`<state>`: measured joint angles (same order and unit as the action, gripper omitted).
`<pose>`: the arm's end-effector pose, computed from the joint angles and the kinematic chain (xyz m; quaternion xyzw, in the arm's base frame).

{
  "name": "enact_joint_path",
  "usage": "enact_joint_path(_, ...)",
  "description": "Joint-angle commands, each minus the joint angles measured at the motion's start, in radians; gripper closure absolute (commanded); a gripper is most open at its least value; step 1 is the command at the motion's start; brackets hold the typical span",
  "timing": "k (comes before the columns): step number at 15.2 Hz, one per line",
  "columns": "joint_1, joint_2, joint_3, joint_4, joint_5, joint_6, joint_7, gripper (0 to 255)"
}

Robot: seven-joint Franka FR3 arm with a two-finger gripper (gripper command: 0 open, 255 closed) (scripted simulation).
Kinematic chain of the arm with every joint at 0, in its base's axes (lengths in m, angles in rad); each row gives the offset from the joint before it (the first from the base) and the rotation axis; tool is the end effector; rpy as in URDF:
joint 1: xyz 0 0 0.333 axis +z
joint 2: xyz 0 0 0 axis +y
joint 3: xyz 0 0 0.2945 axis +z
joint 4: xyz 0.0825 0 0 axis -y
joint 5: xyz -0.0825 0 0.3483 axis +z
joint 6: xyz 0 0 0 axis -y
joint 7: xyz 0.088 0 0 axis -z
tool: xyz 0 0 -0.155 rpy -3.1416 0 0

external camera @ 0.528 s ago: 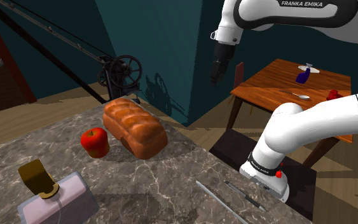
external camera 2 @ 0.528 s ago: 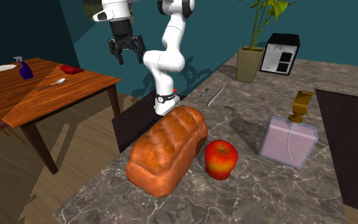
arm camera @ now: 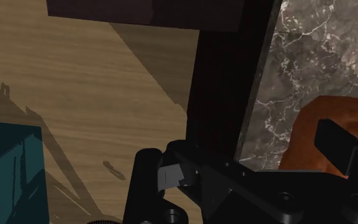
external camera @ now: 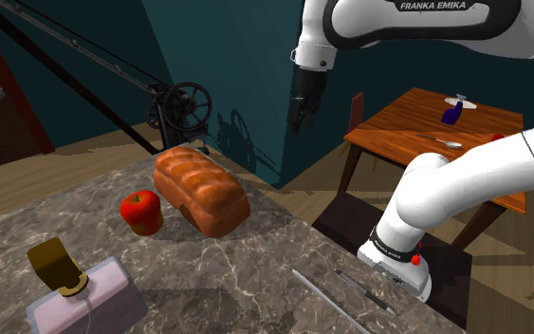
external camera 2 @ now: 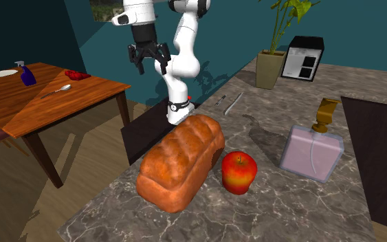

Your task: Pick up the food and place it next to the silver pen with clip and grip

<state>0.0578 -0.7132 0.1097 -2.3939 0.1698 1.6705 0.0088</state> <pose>0.3039 0.0799 0.4966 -0.9972 -0.0567 0.0099 0.0480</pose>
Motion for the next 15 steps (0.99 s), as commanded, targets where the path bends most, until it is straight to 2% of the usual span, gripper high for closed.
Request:
enact_joint_path(1,0.013,0.037,0.058,0.026,0.02,0.015,0.07,0)
enact_joint_path(8,0.024,0.236,0.236,0.175,0.027,0.067,0.287,0)
enact_joint_path(12,0.022,0.378,0.334,0.29,-0.009,0.084,0.421,0)
enact_joint_path(15,0.022,0.5,0.403,0.392,-0.061,0.087,0.531,0)
